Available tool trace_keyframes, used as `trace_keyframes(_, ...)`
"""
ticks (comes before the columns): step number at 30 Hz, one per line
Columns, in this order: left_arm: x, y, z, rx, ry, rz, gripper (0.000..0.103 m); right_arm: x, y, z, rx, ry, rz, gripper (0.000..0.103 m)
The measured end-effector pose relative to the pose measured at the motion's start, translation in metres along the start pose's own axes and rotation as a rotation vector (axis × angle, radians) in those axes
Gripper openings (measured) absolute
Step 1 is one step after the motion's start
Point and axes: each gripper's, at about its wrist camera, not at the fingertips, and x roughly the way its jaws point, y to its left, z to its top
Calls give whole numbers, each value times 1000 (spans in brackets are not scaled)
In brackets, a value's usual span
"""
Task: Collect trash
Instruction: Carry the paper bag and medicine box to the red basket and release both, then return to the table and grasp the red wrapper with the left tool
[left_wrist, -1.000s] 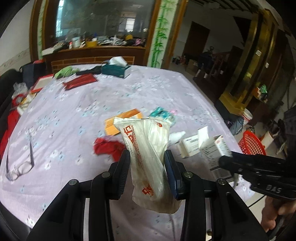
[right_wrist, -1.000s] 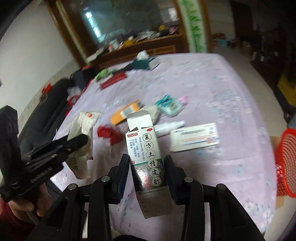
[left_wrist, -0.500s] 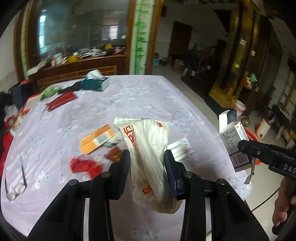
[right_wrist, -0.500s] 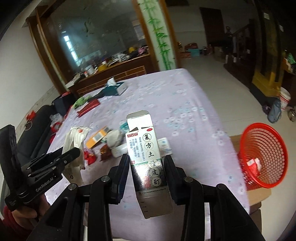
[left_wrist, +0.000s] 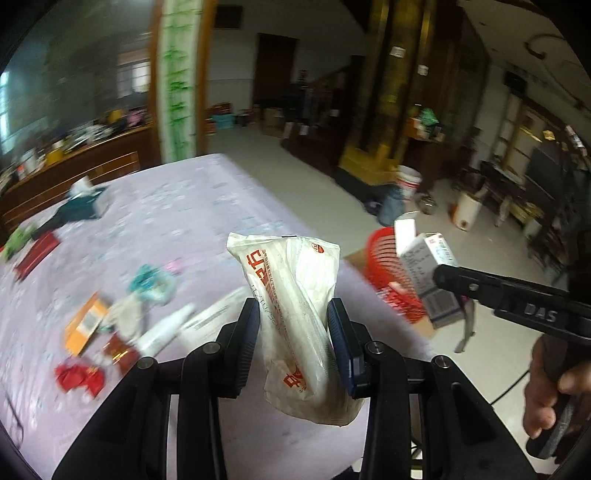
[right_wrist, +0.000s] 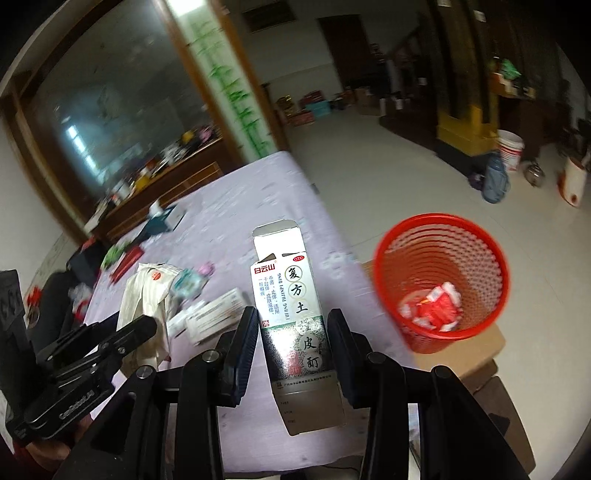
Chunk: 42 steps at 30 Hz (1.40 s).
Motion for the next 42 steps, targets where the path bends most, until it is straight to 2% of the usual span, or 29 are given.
trace_keyframes(3, 10, -23, 14, 36, -5, -40, 37, -8, -25, 9, 40, -23, -47, 42)
trace_keyframes(7, 33, -52, 25, 48, 42, -134, 37, -16, -60, 18, 84, -28, -115, 42)
trace_keyframes(10, 54, -75, 30, 81, 69, -168, 37, -19, -80, 25, 111, -43, -143, 42)
trace_keyframes(14, 94, -99, 40, 55, 115, -227, 37, -18, -107, 32, 150, -62, -181, 42)
trace_keyframes(18, 134, -117, 53, 41, 162, -240, 37, -12, -133, 40, 205, -59, -193, 42)
trace_keyframes(23, 167, -145, 74, 69, 172, -231, 37, 0, -163, 53, 244, -47, -195, 43)
trace_keyframes(26, 183, -155, 82, 65, 185, -231, 47, 14, -176, 59, 265, -31, -185, 44)
trace_keyframes(27, 186, -157, 84, 61, 186, -224, 57, 20, -180, 62, 268, -19, -178, 44)
trace_keyframes(28, 188, -157, 86, 53, 186, -214, 63, 27, -182, 64, 261, -4, -174, 44)
trace_keyframes(31, 186, -151, 90, 24, 191, -220, 63, 40, -188, 66, 259, 22, -176, 46)
trace_keyframes(34, 170, -138, 89, 7, 162, -185, 63, 47, -188, 68, 253, 41, -170, 50)
trace_keyframes(37, 152, -115, 82, -30, 149, -142, 63, 49, -177, 69, 202, 48, -172, 50)
trace_keyframes(42, 114, -65, 54, -126, 134, -68, 63, 48, -142, 66, 140, 48, -100, 51)
